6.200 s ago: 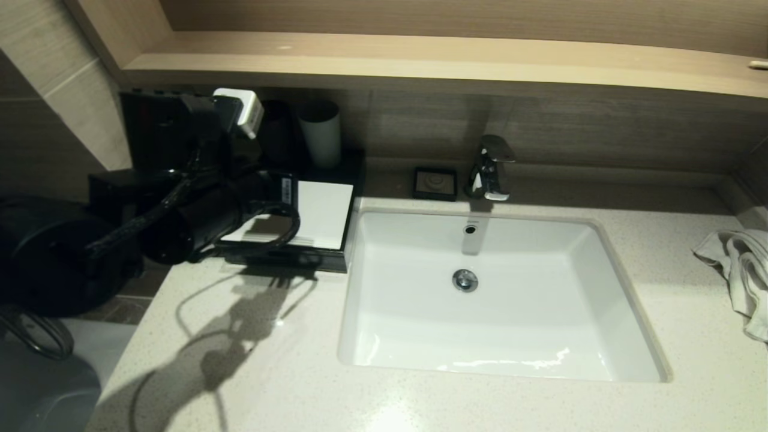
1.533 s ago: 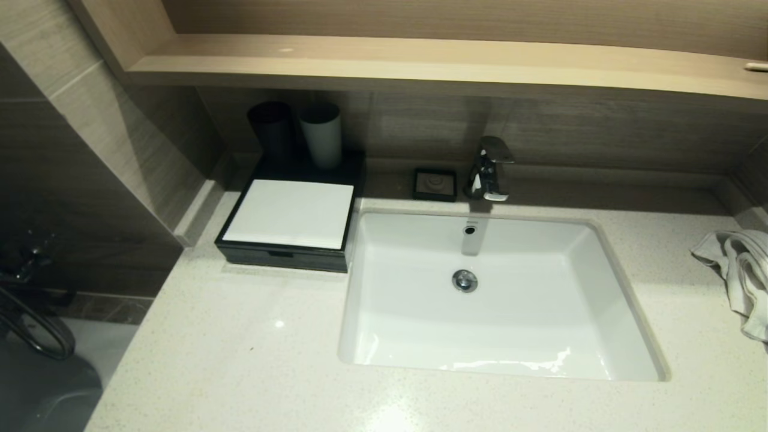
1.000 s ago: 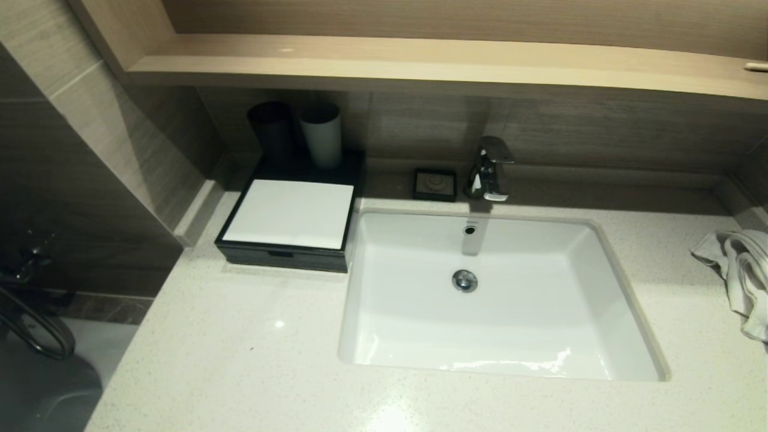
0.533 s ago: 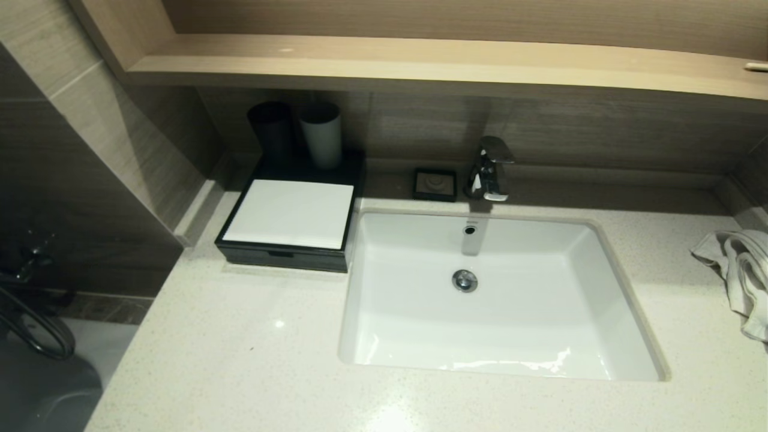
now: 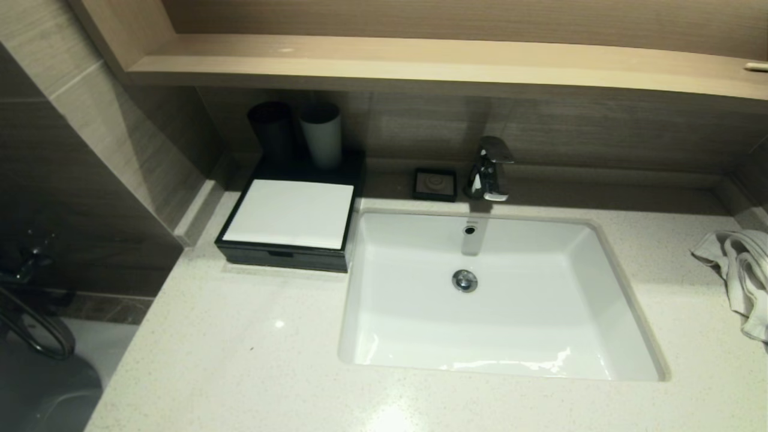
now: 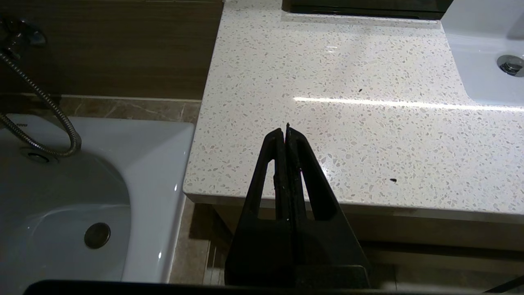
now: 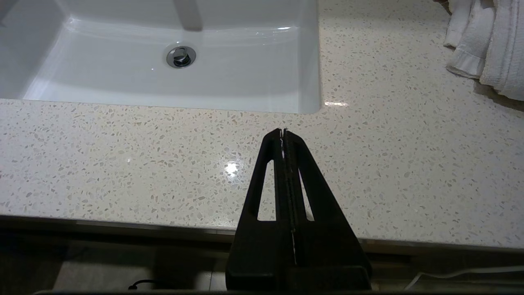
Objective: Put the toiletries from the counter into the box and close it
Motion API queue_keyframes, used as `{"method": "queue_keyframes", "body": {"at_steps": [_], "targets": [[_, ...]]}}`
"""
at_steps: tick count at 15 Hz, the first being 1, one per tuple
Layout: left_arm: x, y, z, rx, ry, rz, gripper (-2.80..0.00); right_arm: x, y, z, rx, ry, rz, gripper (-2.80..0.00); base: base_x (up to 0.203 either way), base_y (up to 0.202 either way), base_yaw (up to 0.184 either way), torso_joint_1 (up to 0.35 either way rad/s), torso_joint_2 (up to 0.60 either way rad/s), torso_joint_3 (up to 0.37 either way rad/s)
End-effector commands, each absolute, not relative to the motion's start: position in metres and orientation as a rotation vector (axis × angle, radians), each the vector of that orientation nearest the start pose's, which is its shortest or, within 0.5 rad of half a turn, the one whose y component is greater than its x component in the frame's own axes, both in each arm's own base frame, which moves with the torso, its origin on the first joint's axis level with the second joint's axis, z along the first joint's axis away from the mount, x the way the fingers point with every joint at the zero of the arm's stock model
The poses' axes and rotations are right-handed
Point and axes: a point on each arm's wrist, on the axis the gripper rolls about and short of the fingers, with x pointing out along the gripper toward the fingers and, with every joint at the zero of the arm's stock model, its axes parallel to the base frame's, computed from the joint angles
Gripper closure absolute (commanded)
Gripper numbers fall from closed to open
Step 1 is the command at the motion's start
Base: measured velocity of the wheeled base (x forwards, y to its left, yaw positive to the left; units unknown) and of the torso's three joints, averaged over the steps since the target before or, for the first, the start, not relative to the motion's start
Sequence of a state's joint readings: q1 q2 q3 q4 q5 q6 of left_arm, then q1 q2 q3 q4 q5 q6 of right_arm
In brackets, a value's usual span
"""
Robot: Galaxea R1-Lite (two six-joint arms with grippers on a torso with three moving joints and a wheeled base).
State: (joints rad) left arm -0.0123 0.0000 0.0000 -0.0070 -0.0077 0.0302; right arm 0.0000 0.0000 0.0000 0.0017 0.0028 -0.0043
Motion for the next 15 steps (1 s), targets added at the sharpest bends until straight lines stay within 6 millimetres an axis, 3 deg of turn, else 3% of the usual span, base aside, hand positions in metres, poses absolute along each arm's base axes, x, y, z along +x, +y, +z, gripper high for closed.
{"method": "queue_keyframes", "body": {"at_steps": [1, 15], "targets": [[-0.0227, 0.0001, 0.0763, 0.031, -0.006, -0.02, 0.0, -0.0228, 0.0001, 0.0753, -0.005, 0.002, 0.003, 0.0, 0.0, 0.0, 0.0, 0.0, 0.0, 0.0], [-0.0227, 0.0001, 0.0763, 0.031, -0.006, -0.02, 0.0, -0.0228, 0.0, 0.0753, -0.005, 0.002, 0.002, 0.0, 0.0, 0.0, 0.0, 0.0, 0.0, 0.0]]}}
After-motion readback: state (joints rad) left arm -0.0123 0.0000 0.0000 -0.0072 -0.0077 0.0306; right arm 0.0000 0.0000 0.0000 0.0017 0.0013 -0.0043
